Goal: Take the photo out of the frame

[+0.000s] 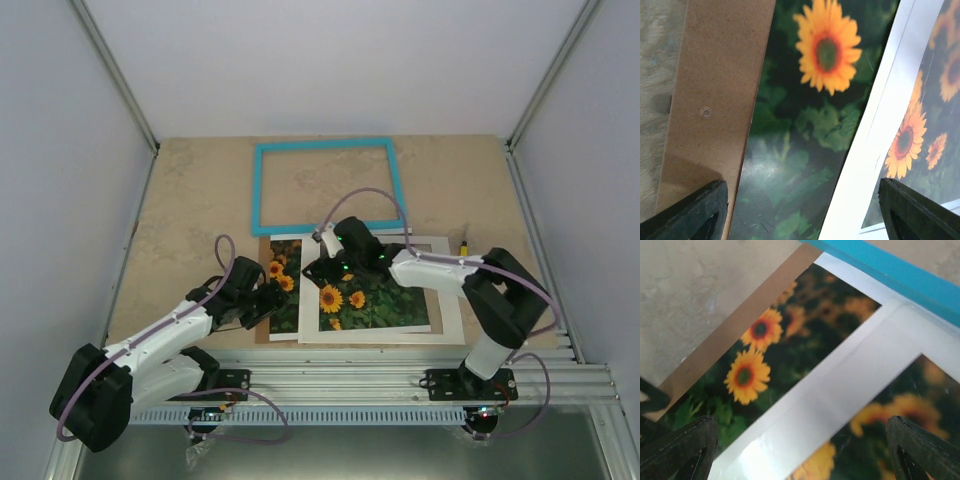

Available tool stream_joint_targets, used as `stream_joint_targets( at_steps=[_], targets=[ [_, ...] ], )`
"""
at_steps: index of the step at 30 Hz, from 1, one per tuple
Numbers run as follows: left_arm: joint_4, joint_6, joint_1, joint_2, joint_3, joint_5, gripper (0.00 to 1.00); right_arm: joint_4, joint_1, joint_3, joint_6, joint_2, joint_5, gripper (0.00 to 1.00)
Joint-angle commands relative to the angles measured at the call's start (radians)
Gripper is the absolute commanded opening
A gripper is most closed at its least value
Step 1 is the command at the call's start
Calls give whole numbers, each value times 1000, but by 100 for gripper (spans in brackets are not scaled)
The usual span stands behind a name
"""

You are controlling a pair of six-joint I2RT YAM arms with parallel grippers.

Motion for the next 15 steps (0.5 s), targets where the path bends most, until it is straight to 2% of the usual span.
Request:
stream_joint_targets(
  at_steps=[1, 8, 15],
  targets=[
    [30, 1, -6, -10, -18, 9, 84, -115, 49, 123, -49, 129, 186, 92],
    [36, -5, -6, -37, -36, 9, 85, -170, 98, 239, -75, 271, 298, 94],
    [61, -14, -7, -29, -55, 12, 85, -190, 128, 273, -88, 319, 365, 97]
  ],
)
